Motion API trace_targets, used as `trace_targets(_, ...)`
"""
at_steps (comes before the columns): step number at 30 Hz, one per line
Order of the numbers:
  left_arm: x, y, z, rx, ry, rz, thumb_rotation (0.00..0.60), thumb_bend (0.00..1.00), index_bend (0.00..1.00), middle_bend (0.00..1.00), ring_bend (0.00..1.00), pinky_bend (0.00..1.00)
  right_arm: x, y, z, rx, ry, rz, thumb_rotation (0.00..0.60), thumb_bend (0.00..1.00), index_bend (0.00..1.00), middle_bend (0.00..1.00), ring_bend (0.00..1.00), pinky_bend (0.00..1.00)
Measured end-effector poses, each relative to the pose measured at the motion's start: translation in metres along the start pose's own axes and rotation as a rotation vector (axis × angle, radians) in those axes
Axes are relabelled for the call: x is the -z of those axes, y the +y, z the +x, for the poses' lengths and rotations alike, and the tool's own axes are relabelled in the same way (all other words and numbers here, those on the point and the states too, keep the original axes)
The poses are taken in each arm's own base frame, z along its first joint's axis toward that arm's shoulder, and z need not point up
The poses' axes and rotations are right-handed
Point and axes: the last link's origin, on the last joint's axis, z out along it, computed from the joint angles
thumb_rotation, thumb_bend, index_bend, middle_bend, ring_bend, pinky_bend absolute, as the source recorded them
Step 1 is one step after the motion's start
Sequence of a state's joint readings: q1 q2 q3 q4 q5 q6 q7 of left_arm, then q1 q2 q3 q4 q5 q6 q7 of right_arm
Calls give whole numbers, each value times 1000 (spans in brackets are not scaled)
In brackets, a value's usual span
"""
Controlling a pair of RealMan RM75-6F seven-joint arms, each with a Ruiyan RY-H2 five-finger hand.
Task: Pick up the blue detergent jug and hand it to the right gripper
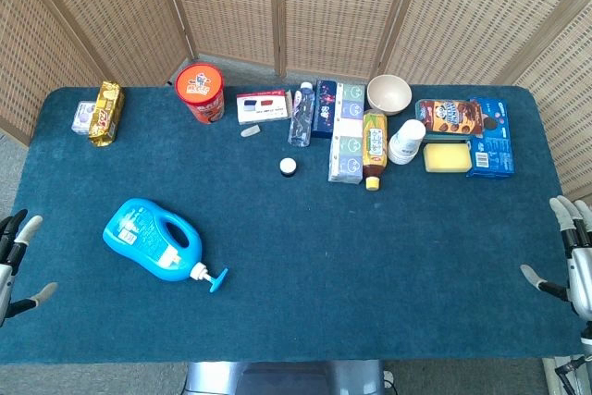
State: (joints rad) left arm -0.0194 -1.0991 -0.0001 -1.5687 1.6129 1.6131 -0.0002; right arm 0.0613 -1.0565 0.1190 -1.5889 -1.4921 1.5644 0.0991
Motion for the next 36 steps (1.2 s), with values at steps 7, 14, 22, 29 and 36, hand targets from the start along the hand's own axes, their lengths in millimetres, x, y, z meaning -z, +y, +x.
trace_targets(7,-1,1,-3,-3,-21,-3,600,0,0,0,0,0,0,-1,0,-4,-5,3,600,0,0,0,0,0)
trace_targets(14,-11,14,-12,-23,-70,-101,600,0,0,0,0,0,1,-1,0,1,-5,-5,600,0,0,0,0,0)
trace_targets(22,-44,56,-38,-164,-197,-341,600,0,0,0,0,0,-1,1,0,-1,-8,-21,600,0,0,0,0,0)
trace_targets(29,-57,108,-66,-282,-281,-570,600,0,0,0,0,0,0,2,3,-17,-6,-29,600,0,0,0,0,0)
trace_targets(36,-63,147,-87,-401,-296,-673,600,0,0,0,0,0,-1,7,6,-44,1,-43,600,0,0,0,0,0)
